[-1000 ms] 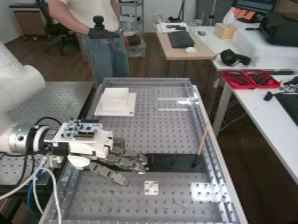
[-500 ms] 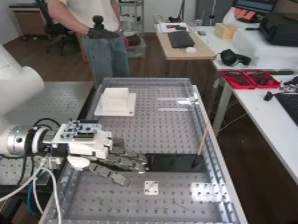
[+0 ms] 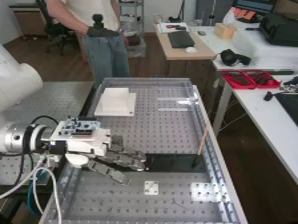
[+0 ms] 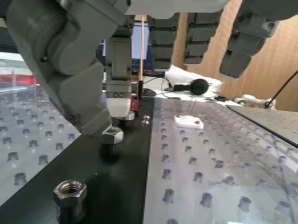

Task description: Grab the larger nut and place it in the white container

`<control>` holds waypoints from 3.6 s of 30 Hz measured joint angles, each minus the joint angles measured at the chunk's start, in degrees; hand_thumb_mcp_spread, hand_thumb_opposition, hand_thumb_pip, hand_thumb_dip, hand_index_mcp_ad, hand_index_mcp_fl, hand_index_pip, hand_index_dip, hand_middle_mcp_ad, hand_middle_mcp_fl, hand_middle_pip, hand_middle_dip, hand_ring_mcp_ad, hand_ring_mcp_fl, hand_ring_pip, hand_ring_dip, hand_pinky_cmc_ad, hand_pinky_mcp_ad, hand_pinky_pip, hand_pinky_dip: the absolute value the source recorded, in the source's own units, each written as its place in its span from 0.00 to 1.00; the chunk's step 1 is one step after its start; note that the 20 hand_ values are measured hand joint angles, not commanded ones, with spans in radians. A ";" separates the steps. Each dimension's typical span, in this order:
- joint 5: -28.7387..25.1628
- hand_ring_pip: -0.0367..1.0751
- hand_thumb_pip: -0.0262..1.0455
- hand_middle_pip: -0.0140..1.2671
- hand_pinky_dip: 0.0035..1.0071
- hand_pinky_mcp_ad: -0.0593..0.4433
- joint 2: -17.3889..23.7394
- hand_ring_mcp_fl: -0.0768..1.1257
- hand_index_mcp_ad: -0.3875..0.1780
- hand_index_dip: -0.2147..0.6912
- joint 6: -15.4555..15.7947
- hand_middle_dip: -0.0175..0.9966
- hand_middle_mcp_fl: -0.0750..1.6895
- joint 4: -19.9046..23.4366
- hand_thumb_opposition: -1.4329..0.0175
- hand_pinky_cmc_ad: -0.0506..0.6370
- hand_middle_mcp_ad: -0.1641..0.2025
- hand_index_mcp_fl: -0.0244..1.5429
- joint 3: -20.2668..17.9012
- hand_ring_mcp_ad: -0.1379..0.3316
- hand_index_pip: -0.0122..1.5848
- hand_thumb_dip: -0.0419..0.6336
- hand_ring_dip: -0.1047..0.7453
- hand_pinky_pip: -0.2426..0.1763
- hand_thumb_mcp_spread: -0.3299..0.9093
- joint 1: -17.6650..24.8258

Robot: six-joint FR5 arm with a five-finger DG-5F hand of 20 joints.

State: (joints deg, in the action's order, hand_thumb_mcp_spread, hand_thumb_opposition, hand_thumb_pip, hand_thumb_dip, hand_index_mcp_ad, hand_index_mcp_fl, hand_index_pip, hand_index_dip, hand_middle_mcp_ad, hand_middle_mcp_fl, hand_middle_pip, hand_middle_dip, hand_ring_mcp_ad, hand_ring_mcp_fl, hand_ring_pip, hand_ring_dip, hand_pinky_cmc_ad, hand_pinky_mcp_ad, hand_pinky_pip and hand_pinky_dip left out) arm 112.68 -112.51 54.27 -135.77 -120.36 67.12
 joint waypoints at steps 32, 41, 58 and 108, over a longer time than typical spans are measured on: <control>2.87 0.12 0.78 0.11 0.33 0.69 -0.06 0.07 0.33 0.49 1.80 0.27 0.04 -4.82 0.39 0.58 0.65 0.03 2.54 0.56 0.97 0.39 0.26 0.44 0.54 -1.32; 1.76 0.12 0.77 0.11 0.33 0.69 -0.95 0.07 0.33 0.49 1.08 0.27 0.04 -5.05 0.39 0.58 0.65 0.03 2.87 0.56 0.96 0.39 0.26 0.44 0.54 -1.12; 1.83 0.12 0.78 0.11 0.34 0.68 -2.03 0.07 0.33 0.47 0.98 0.27 0.04 -5.07 0.39 0.58 0.65 0.02 3.04 0.55 0.96 0.39 0.27 0.44 0.54 -0.93; 0.74 0.12 0.84 0.11 0.41 0.67 -2.19 0.07 0.42 0.38 0.44 0.27 0.06 -2.88 0.41 0.55 0.65 0.02 1.91 0.55 0.98 0.39 0.27 0.46 0.53 -0.24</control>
State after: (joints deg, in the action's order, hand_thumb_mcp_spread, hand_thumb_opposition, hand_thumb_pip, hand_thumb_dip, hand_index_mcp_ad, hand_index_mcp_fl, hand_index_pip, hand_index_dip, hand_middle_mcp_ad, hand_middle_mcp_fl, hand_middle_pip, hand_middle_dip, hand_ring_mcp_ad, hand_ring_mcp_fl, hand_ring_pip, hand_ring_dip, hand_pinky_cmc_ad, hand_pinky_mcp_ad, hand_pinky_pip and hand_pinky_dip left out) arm 113.42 -114.69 54.71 -138.64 -118.46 66.88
